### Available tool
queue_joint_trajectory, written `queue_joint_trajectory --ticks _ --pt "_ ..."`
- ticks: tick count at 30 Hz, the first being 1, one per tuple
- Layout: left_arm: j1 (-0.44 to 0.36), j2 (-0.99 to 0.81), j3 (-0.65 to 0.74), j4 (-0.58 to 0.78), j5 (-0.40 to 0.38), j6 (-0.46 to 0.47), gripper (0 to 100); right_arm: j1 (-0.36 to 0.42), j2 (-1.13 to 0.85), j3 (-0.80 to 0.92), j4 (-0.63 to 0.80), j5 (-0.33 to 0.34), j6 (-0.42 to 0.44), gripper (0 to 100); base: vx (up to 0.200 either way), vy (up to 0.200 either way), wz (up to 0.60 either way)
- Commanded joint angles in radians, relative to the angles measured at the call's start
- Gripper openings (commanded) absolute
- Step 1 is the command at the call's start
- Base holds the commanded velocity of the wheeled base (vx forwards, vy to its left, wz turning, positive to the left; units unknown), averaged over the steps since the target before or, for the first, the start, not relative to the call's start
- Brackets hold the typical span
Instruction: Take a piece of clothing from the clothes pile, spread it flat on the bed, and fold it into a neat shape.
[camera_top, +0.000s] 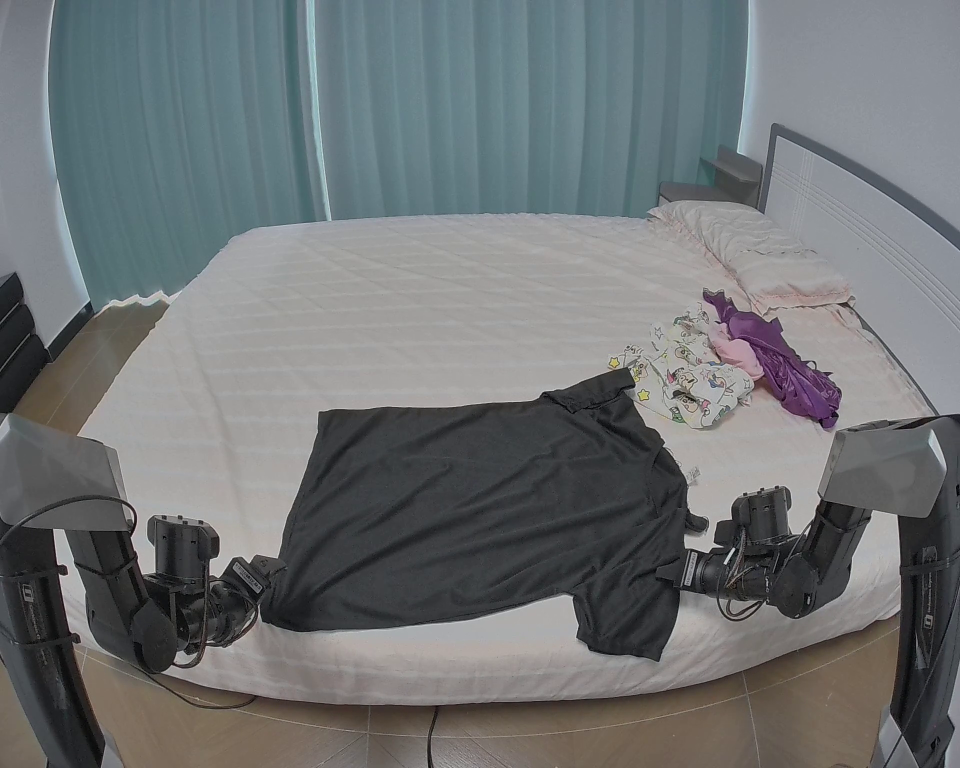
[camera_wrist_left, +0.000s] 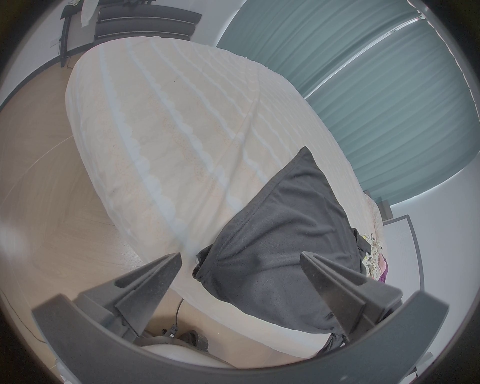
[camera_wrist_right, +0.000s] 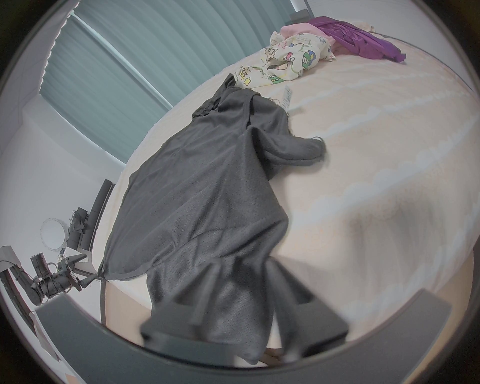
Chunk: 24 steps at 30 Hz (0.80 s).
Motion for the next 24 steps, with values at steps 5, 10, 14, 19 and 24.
queue_joint_trajectory --ticks 5,10,14,19,24 --pt "-0.001 0.003 0.001 0.001 0.000 0.000 100 -0.017 -0.042 0.067 0.017 -0.002 0.001 0 0.000 0.000 0.00" --pt "-0.003 0.009 0.006 0.000 0.002 0.004 100 -0.059 -0.088 0.144 0.020 -0.002 -0.045 0 0.000 0.000 0.00" --pt "-0.007 0.010 0.011 0.000 0.003 0.012 100 -0.082 -0.100 0.193 0.018 -0.002 -0.102 0 0.000 0.000 0.00" --pt "-0.012 0.013 0.014 0.003 0.003 0.029 100 -0.088 -0.102 0.225 0.017 -0.002 -0.130 0 0.000 0.000 0.00" --pt "-0.044 0.037 0.018 0.003 0.020 0.058 100 -0.082 -0.102 0.253 0.007 -0.002 -0.144 0 0.000 0.000 0.00"
